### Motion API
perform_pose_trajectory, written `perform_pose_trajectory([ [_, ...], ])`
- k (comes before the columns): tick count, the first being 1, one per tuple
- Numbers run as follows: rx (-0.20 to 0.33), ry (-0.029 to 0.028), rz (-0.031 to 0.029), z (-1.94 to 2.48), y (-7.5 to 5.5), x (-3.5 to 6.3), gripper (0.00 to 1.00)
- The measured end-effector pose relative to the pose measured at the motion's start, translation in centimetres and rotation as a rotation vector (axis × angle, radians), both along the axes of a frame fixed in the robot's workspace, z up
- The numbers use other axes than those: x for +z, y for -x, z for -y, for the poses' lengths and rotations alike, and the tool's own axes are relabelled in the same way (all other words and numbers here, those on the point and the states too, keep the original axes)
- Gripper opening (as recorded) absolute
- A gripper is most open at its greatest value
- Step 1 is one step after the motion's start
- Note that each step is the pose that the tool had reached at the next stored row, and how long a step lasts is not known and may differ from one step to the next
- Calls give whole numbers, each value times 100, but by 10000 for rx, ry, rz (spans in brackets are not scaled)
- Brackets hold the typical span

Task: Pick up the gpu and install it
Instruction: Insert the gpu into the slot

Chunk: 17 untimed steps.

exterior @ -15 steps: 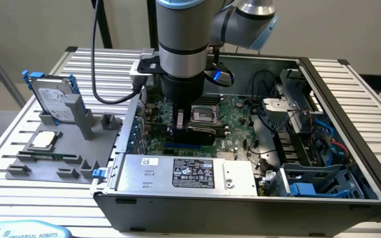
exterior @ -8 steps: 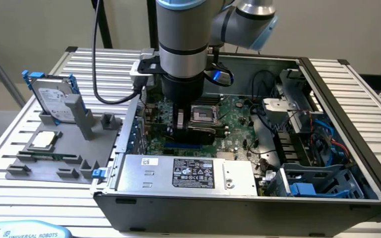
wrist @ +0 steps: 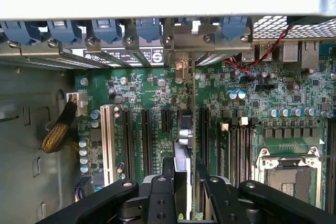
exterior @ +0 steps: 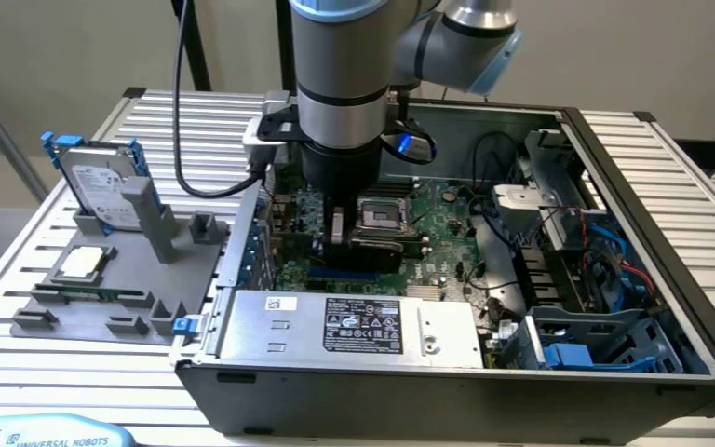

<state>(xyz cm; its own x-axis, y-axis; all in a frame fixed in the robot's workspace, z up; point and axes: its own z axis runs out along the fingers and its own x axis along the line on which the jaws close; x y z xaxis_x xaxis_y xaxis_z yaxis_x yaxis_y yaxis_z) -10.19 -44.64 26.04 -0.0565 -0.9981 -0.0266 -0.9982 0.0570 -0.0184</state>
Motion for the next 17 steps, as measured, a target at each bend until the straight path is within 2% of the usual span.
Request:
perform_pose_trajectory([
  [5,13,26,0,0,8,-27,27],
  [17,47,46,-2,-16,11,-48,27],
])
